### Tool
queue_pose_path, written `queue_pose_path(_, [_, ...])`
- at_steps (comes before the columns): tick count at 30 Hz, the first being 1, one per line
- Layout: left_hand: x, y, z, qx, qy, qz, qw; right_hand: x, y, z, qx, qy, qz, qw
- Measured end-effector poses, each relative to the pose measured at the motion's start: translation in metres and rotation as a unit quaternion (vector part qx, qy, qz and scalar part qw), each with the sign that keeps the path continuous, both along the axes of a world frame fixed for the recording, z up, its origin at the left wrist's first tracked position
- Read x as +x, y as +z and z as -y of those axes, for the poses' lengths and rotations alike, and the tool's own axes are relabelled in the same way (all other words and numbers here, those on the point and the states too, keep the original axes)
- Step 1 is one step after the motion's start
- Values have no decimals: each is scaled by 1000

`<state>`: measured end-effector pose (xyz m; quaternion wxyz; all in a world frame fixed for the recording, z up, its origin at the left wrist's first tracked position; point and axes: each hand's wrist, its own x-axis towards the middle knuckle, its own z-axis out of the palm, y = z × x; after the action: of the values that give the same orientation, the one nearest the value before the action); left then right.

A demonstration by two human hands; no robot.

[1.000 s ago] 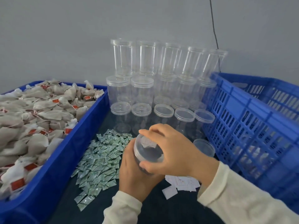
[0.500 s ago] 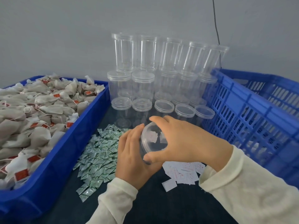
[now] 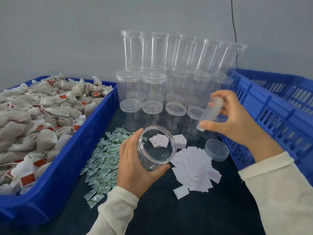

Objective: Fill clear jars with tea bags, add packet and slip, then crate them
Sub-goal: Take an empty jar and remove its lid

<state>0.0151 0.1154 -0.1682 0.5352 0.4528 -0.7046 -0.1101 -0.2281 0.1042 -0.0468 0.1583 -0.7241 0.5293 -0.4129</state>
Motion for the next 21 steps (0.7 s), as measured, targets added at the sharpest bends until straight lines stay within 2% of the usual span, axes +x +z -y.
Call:
queue_pose_path(2, [0, -2, 0, 7, -2, -5, 1000, -21, -31, 8, -22, -106, 132, 985])
queue_pose_path(3, [0, -3, 0, 10, -3, -6, 1000, -29, -49, 12, -26, -167, 168, 971])
queue_pose_path(5, [-2, -5, 1, 18, -8, -7, 1000, -41, -87, 18, -22, -281, 170, 944])
queue_pose_path(7, [-5, -6, 1, 23, -21, -14, 999, -49, -121, 23, -16, -343, 125, 931])
queue_pose_path(13, [-10, -5, -2, 26, -46, -26, 998, -61, -181, 33, 68, -390, 41, 918])
queue_pose_path(17, [-9, -7, -1, 23, -44, -25, 998, -63, -188, 35, 131, -407, -1, 904])
queue_pose_path(21, [-9, -8, 1, 25, -45, -28, 998, -64, -183, 35, 141, -409, -34, 901])
